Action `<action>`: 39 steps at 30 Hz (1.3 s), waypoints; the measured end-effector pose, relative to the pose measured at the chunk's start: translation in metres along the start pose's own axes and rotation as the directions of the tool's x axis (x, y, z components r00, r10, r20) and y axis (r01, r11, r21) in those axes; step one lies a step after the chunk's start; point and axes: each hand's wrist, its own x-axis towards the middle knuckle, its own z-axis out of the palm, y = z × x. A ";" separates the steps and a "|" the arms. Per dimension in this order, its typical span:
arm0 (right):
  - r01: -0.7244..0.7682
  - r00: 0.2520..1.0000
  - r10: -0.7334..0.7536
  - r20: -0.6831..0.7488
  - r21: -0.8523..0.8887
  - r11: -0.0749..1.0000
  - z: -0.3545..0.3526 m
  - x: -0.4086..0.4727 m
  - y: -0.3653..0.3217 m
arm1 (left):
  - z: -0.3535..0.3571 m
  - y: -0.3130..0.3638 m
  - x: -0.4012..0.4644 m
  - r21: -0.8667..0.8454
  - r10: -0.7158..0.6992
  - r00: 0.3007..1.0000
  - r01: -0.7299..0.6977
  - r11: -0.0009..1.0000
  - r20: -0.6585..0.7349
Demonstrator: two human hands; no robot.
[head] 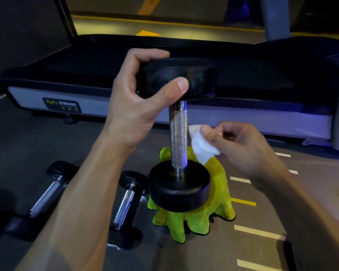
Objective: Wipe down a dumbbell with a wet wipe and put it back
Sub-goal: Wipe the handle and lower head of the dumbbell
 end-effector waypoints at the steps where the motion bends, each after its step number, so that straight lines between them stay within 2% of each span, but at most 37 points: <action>1: 0.001 0.999 -0.002 -0.033 -0.032 0.999 -0.004 0.002 -0.002 | 0.001 0.000 0.000 0.000 0.004 1.000 -0.004 1.000 0.001; 3: -0.033 0.997 0.032 -0.073 -0.011 0.999 -0.008 0.004 -0.003 | 0.003 0.001 -0.001 0.001 0.007 1.000 -0.007 1.000 0.007; 6: -0.099 0.994 0.102 -0.041 0.062 0.993 -0.005 0.002 -0.004 | 0.006 0.002 -0.001 0.005 0.013 1.000 -0.014 1.000 0.017; 9: -0.152 0.988 0.145 0.051 0.212 0.965 -0.005 0.000 0.000 | 0.008 0.003 -0.001 0.012 0.019 0.999 -0.019 1.000 0.034; 12: -0.190 0.974 0.150 0.172 0.254 0.948 -0.011 -0.002 0.003 | 0.009 0.004 -0.001 0.021 0.021 0.999 -0.022 1.000 0.045; 14: -0.152 0.981 0.121 0.152 0.214 0.965 -0.015 -0.002 0.004 | 0.010 0.004 -0.001 0.019 0.017 0.999 -0.017 1.000 0.047; 17: -0.007 0.998 0.006 0.059 0.022 1.000 -0.018 0.000 0.003 | 0.009 0.004 0.001 0.022 0.009 0.999 -0.010 1.000 0.045; 20: 0.053 0.994 -0.052 0.094 -0.009 0.999 -0.017 0.001 -0.001 | 0.010 0.003 0.002 0.025 0.006 0.999 -0.007 1.000 0.042; 26: -0.006 0.999 0.003 0.050 0.056 0.998 -0.018 0.009 0.005 | 0.009 0.002 0.001 0.023 -0.005 1.000 0.005 1.000 0.029; 32: -0.138 0.986 0.119 0.114 0.178 0.974 -0.010 0.009 -0.001 | 0.009 0.003 0.001 0.019 -0.006 0.999 0.006 1.000 0.032; 36: -0.145 0.986 0.140 0.091 0.043 0.989 -0.008 0.012 0.007 | 0.009 0.002 0.001 0.022 -0.005 0.999 0.004 1.000 0.037; 39: -0.071 0.996 0.073 0.054 -0.028 0.997 -0.010 0.014 0.011 | 0.009 0.002 0.002 0.027 -0.006 0.999 0.005 1.000 0.034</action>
